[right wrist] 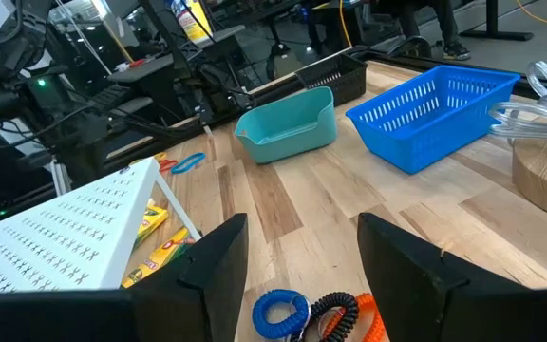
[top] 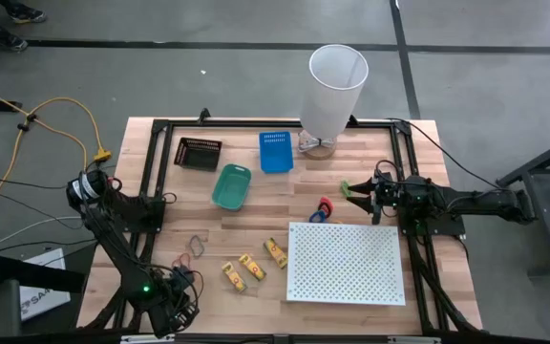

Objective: Pick & Place Office Desk Supplies
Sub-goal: Put the black rubber band into the green bin

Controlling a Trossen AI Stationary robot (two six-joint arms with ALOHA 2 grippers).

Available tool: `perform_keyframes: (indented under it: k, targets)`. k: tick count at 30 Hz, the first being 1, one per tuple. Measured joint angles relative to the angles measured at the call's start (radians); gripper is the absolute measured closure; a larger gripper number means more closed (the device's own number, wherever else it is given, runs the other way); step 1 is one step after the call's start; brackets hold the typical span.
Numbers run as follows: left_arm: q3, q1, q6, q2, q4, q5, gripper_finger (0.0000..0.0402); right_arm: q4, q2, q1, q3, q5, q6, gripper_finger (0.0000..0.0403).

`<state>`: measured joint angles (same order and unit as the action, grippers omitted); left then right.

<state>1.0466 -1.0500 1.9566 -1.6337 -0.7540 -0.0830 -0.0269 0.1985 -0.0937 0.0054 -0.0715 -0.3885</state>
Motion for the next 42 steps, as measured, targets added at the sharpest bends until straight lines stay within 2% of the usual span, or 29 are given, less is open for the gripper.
perform_keyframes:
  k: [38,42]
  targets:
    - [-0.002,0.001,0.008,-0.079,0.040,0.016,0.0352,-0.006,0.000,0.000,0.000,0.000,0.000,0.0215]
    - [-0.002,0.001,0.007,-0.079,0.035,0.016,0.0362,-0.006,0.000,0.000,0.000,0.000,0.000,0.0215]
